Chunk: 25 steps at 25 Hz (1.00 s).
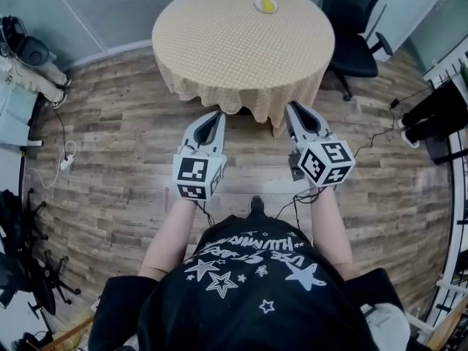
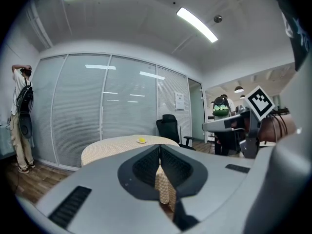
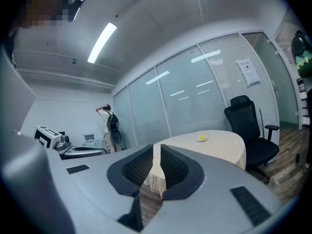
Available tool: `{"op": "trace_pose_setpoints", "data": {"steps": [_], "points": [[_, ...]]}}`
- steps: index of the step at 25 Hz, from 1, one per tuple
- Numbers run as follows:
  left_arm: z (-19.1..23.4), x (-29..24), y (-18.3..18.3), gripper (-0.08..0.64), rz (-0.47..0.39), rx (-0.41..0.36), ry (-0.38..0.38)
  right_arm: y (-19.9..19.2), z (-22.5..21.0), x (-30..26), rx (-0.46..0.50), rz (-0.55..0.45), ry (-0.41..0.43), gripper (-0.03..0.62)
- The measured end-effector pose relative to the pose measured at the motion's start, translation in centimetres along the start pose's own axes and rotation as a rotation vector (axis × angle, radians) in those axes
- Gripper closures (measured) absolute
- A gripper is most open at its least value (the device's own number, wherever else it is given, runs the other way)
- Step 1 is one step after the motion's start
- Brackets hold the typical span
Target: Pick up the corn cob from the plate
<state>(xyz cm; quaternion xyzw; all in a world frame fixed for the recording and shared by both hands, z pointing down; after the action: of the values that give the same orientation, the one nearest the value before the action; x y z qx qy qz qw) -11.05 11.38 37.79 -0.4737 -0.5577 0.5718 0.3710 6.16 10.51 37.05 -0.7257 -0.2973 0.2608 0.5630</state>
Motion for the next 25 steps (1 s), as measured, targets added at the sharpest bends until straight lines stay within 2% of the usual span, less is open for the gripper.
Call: {"op": "trace_pose_setpoints", "data": {"steps": [8,14,20,25], "points": [[-1.9,-4.3,0.9,0.549,0.000,-0.025,0.047,0.9,-6.2,-0.9,-0.007,-0.010,0.026,0.532],[-2.5,-5.8,0.9,0.549,0.018,0.019,0.102,0.8,-9.6,-1.5,-0.054,-0.016,0.072,0.532],[-1.4,-6.3,0.4,0.549,0.048,0.020,0.123,-0.8,-11.0,-2.6,-0.114,0.001,0.073,0.532],[0.5,-8.9,-0.3,0.549,0.055,0.029,0.126,-1.9,-11.7,-4.3,-0.127,0.031,0.065,0.532]]}}
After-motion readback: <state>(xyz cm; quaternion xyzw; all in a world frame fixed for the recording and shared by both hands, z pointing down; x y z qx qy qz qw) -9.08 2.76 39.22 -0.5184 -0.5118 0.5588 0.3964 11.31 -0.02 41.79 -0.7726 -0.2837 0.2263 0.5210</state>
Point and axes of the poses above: the fingertips, and each gripper's own axes: x backward along the fingers, z to its left, y out of its top, the point moved 1 cm from there along x, backward along the fingers, and after that the axes turned 15 degrees about y, right-handed, at the moved point
